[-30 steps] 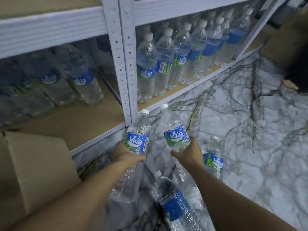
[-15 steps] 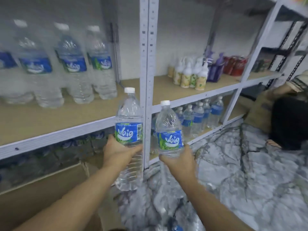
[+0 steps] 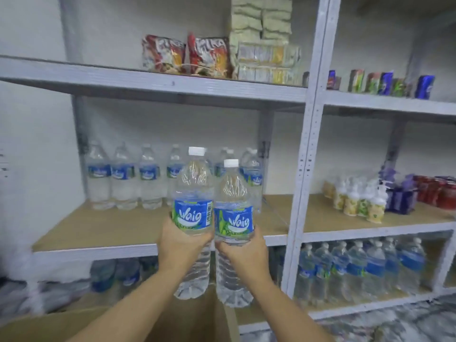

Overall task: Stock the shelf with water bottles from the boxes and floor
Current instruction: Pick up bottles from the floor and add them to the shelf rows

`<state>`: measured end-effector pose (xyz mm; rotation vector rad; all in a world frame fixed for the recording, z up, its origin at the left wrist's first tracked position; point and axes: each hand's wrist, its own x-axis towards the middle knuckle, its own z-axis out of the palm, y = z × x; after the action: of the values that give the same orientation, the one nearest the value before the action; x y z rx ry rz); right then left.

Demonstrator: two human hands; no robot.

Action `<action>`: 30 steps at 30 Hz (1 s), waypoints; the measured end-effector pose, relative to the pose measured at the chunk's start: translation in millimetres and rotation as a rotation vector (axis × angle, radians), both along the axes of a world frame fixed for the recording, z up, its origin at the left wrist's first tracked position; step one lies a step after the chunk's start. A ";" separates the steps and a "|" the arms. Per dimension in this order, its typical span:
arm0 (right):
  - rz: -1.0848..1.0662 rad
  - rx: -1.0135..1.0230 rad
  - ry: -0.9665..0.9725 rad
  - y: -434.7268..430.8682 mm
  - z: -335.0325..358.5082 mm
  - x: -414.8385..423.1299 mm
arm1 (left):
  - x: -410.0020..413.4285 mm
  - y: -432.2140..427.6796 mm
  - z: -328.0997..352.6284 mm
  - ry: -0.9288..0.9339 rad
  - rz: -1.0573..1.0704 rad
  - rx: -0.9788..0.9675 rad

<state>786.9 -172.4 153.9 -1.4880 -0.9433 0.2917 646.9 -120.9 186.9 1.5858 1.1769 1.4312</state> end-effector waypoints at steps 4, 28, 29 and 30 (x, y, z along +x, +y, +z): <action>0.113 0.021 0.023 37.1 14.6 -47.9 | -48.9 23.6 9.6 -0.050 0.157 -0.001; 0.211 0.116 0.000 258.7 20.8 -102.2 | -91.9 228.6 8.4 -0.111 0.232 0.068; 0.213 0.123 -0.008 267.2 21.5 -98.0 | -88.7 237.8 8.4 -0.115 0.238 0.080; 0.216 0.130 -0.014 275.4 23.5 -94.2 | -85.8 247.2 7.5 -0.113 0.247 0.095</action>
<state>692.8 102.9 177.4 -1.2734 -1.1161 0.3695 561.1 126.3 194.5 1.4386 1.2887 1.7348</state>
